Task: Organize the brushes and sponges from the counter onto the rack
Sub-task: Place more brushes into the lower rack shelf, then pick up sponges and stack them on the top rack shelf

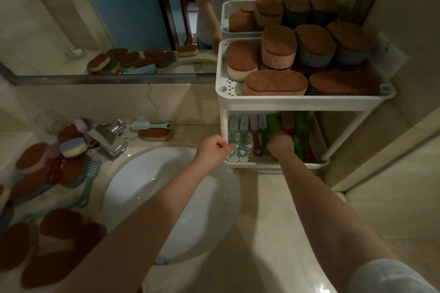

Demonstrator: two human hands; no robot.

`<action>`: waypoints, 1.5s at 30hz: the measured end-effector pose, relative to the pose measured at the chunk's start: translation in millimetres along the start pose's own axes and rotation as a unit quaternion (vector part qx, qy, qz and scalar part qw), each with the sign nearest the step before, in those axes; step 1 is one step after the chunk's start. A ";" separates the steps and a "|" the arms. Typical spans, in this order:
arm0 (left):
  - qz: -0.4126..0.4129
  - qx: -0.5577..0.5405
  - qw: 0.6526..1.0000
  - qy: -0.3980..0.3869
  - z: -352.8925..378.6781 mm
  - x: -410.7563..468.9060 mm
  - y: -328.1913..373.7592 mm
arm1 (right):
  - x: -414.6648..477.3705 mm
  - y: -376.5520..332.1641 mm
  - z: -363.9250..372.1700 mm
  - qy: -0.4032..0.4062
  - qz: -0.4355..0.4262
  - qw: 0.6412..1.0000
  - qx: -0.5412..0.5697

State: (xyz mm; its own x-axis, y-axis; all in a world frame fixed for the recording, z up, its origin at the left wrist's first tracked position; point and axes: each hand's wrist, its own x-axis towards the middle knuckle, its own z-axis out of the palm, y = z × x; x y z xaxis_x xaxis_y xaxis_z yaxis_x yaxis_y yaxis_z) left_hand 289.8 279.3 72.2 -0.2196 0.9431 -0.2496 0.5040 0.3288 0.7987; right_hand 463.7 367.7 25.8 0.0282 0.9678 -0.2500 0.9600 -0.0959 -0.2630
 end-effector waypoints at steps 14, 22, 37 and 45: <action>-0.041 -0.062 0.996 0.047 -37.8 -36.3 -46.8 | -105.0 -53.6 23.5 0.047 -0.116 0.969 0.212; -0.052 -0.084 0.990 0.106 -133.6 -102.0 -146.4 | -183.9 -143.6 73.5 -0.101 -0.229 0.942 0.224; -0.085 0.075 0.980 0.165 -222.1 -213.0 -313.2 | -303.8 -223.1 182.2 -0.281 -0.286 0.915 -0.039; -0.085 0.254 0.962 0.045 -224.5 -216.3 -339.9 | -316.8 -211.0 200.6 -0.266 -0.294 0.907 -0.141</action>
State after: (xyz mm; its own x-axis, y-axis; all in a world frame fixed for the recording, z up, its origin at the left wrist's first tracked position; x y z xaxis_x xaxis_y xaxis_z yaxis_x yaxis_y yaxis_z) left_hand -21.6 -47.6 -22.4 -0.3948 0.8732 -0.2859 0.7932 0.4809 0.3736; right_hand 196.4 34.6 -26.5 -0.5785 0.5753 -0.5782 0.8003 0.5372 -0.2663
